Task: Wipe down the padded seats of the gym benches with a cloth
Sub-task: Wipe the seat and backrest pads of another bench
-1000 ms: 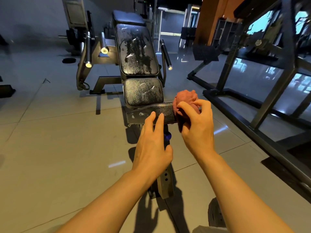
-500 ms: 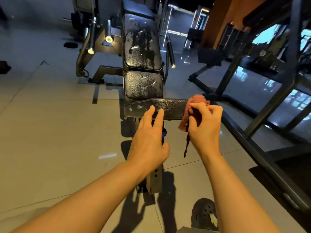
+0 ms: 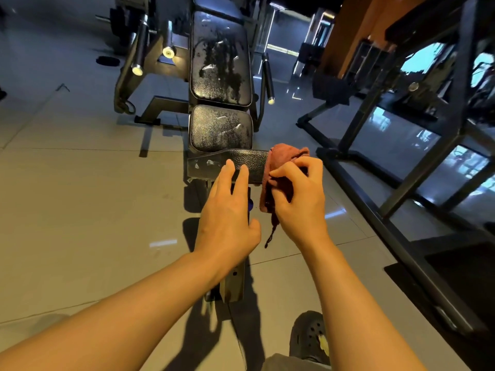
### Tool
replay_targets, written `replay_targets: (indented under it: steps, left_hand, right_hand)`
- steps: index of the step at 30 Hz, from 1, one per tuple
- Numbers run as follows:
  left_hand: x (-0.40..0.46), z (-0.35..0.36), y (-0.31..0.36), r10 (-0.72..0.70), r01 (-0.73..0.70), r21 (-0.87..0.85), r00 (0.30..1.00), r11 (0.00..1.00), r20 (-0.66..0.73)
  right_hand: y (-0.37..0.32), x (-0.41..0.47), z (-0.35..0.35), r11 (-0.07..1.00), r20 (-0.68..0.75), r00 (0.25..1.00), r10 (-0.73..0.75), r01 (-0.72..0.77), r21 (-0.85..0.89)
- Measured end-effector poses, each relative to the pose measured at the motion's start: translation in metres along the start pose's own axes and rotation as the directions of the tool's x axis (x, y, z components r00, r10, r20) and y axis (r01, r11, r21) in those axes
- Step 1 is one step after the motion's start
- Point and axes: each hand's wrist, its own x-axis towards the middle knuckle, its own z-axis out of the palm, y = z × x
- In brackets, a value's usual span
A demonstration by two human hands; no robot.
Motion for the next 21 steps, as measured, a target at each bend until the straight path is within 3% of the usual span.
replay_targets:
  steps: [3,6,8,12,19,21]
  left_hand:
    - [0.0,-0.002,0.001,-0.007,0.007,0.002,1.0,1.0,0.011]
    - [0.001,-0.006,-0.002,0.012,-0.012,-0.014,1.0,1.0,0.028]
    - [0.001,-0.009,-0.004,0.028,-0.027,-0.02,0.999,0.999,0.037]
    - [0.0,-0.011,-0.008,0.053,-0.053,-0.002,0.997,0.999,0.059]
    - [0.0,-0.015,-0.01,0.058,-0.058,-0.005,0.994,0.998,0.089]
    - [0.001,-0.015,-0.01,0.055,-0.055,-0.001,0.995,0.999,0.082]
  right_hand:
    - [0.011,0.002,-0.011,0.985,-0.015,0.985,0.171,-0.171,0.003]
    - [0.017,0.0,-0.014,0.953,-0.12,0.947,0.298,-0.302,-0.02]
    - [0.013,0.002,-0.01,0.968,-0.195,0.949,0.248,-0.251,0.008]
    - [0.006,0.013,-0.001,0.989,-0.157,0.977,0.146,-0.14,0.051]
    - [0.018,0.014,-0.001,0.9,-0.064,0.912,0.406,-0.387,0.2]
    - [0.013,0.013,0.002,0.9,-0.083,0.909,0.409,-0.387,0.197]
